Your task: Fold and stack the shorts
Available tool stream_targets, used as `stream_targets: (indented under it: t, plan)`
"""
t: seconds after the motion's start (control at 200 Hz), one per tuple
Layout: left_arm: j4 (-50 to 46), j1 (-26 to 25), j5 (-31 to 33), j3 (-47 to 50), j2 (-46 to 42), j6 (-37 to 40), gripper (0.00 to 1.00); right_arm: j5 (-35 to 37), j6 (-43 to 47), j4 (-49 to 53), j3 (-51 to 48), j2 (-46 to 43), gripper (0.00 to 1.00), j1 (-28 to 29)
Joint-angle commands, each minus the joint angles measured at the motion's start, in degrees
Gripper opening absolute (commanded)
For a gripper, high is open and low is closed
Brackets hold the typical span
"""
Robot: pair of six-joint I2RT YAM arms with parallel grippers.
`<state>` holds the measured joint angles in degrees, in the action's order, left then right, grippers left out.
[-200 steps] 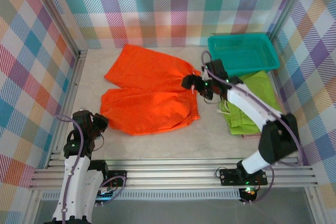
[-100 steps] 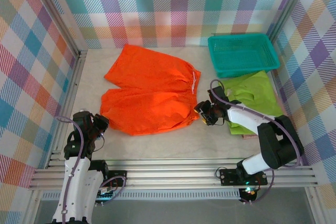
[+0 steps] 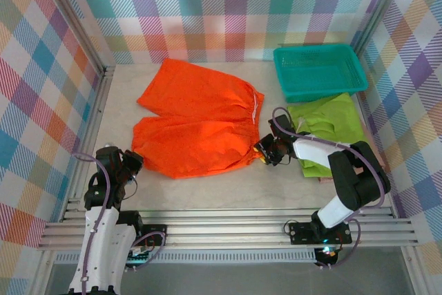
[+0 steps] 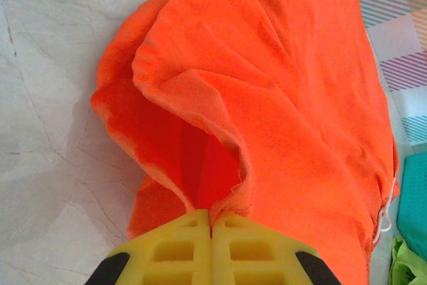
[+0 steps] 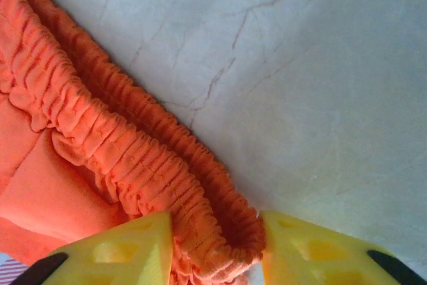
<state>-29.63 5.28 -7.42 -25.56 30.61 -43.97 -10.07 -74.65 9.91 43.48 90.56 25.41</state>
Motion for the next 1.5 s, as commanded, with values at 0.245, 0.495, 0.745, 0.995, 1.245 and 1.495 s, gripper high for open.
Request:
stream_targets:
  t: [0.245,0.495,0.745,0.995,1.245,1.495]
  plan:
    - [0.26,-0.69,4.4,-5.17,1.82,2.8,0.05,4.3,5.9,7.66,8.55,-0.02,0.03,0.26]
    - [-7.46,-0.63,8.59,-24.99,9.82,12.74,0.01,8.71,18.47,20.03,17.51,-6.75,0.0,-0.95]
    - [-13.73,-0.64,13.25,-42.38,14.76,20.99,0.02,7.3,25.85,27.15,25.09,-9.86,0.0,-2.11]
    - [-13.76,-0.63,13.53,-53.85,20.32,27.38,0.02,5.85,29.74,29.11,30.82,-10.5,0.0,-3.55]
    - [-15.34,-0.62,10.34,-54.25,22.33,27.97,0.02,5.73,34.16,30.59,34.17,-9.77,0.0,-7.06]
    - [-18.68,-0.62,7.58,-34.4,9.26,20.47,0.02,-2.4,31.29,27.44,18.35,-14.83,0.0,-6.21]
